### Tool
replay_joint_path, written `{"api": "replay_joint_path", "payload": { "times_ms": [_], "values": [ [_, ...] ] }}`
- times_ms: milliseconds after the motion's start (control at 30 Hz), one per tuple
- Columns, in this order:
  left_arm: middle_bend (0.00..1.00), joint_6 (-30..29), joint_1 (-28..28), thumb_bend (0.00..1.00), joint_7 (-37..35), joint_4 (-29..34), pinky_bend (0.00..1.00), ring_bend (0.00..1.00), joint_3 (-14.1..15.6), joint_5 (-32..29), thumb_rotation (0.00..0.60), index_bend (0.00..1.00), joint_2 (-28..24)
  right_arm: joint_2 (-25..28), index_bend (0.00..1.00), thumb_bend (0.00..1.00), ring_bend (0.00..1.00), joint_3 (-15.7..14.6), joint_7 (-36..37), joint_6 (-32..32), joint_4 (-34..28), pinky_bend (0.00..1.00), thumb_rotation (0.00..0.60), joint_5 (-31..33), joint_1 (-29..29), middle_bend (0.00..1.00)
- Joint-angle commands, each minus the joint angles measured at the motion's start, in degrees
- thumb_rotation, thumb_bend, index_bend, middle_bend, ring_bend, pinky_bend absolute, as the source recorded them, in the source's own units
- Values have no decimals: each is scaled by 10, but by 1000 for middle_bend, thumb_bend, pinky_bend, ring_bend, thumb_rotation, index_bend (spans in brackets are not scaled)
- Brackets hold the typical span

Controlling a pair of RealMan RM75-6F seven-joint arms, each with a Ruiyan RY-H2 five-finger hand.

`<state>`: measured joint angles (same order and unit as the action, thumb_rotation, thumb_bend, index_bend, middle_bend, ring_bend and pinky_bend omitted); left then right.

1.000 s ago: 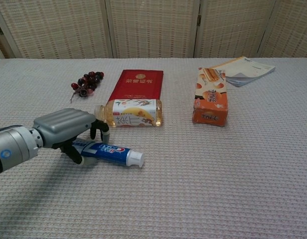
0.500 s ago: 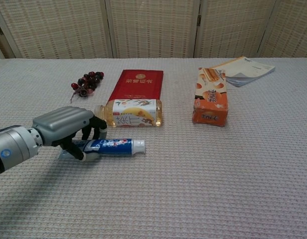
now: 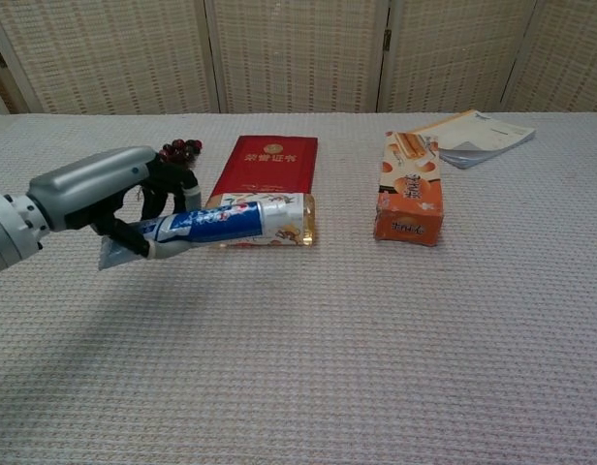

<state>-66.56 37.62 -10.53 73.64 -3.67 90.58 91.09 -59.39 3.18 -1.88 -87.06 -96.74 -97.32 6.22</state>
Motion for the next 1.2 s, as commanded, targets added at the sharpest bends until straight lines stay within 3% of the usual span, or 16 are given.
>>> {"api": "replay_joint_path", "payload": {
  "times_ms": [33,233,533,1200],
  "values": [
    [757,-11,12,608,-37,85,601,738,-20,10,600,773,-55,7,34,428,157,12,-14,9,-35,30,600,-43,35,138],
    [757,8,30,620,-56,176,601,740,-38,5,600,774,-104,-4,46,428,185,33,-33,50,-81,34,600,-73,89,164],
    [760,38,50,627,-78,254,601,741,-56,-15,600,776,-142,-60,48,429,187,53,-79,110,-119,45,600,-74,151,165],
    [769,45,59,643,-51,294,601,746,-61,-31,600,780,-143,-133,48,428,187,79,-135,162,-145,46,600,-39,223,165]
  ]
}}
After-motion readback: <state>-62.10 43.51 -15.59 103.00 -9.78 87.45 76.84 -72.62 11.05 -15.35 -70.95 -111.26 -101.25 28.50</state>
